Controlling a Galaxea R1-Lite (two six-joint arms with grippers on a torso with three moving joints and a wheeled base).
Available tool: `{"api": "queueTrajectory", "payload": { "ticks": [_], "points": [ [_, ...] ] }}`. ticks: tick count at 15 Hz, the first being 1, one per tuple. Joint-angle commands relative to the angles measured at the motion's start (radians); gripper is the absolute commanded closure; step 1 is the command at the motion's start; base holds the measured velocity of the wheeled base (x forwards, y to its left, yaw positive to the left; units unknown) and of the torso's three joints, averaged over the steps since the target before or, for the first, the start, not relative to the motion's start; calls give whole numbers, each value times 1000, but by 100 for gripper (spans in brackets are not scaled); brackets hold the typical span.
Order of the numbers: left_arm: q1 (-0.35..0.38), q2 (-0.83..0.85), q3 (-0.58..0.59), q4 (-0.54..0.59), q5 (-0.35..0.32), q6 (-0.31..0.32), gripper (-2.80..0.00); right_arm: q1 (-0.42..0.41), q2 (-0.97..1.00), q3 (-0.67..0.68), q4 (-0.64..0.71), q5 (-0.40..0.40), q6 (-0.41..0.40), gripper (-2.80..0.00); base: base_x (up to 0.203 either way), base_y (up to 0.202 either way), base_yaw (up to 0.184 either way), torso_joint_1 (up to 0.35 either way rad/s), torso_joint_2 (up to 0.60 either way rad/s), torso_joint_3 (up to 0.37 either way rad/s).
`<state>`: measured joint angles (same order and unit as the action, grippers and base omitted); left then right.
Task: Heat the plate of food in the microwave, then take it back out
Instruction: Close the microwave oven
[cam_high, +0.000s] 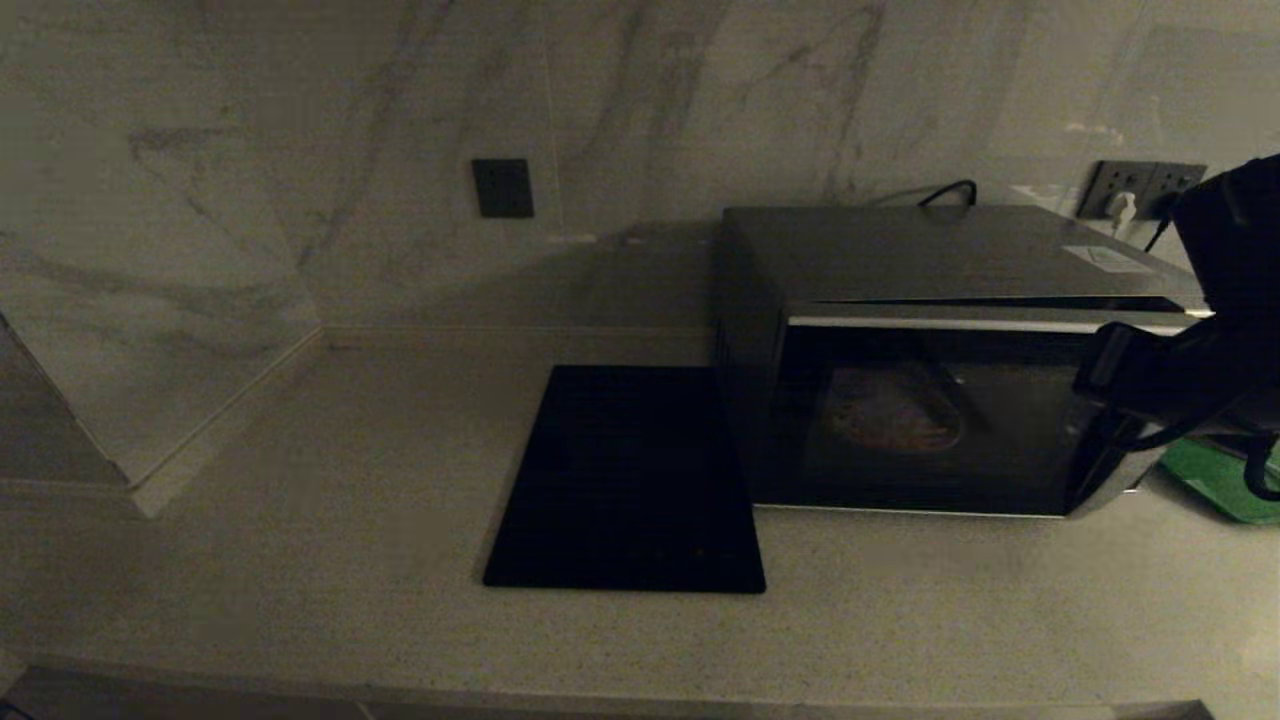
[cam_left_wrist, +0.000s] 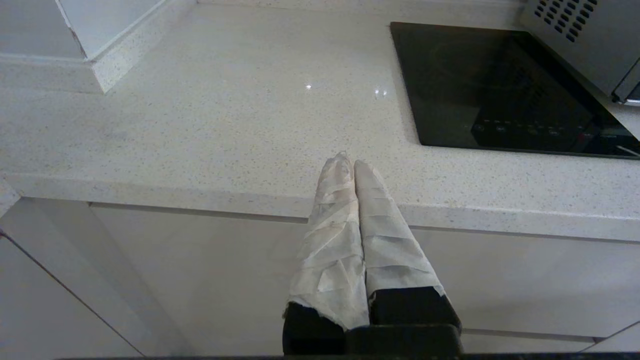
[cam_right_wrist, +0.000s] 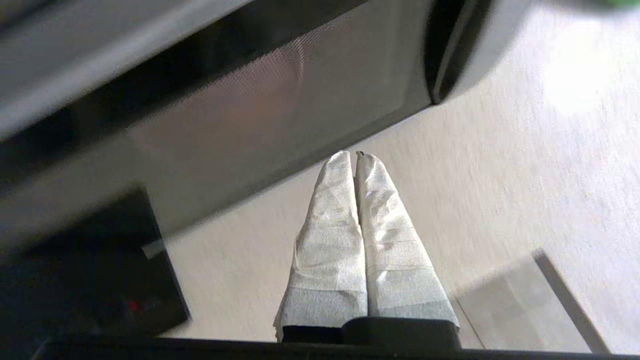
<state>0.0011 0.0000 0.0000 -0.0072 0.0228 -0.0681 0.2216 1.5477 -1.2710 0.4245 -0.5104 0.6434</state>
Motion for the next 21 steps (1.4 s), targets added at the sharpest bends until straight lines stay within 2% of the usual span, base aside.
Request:
{"api": "queueTrajectory", "payload": {
  "ticks": [1,5,10,21],
  "points": [
    [0,0,0,0,0,-1,0,-35,15,8,-67,11,-12,0,0,0,0,0,0,0],
    [0,1,0,0,0,-1,0,-84,56,32,-187,54,-16,0,0,0,0,0,0,0],
    [0,1,0,0,0,-1,0,-135,95,35,-237,79,-17,0,0,0,0,0,0,0],
    [0,0,0,0,0,-1,0,-140,115,67,-404,121,-22,0,0,0,0,0,0,0]
  ]
}}
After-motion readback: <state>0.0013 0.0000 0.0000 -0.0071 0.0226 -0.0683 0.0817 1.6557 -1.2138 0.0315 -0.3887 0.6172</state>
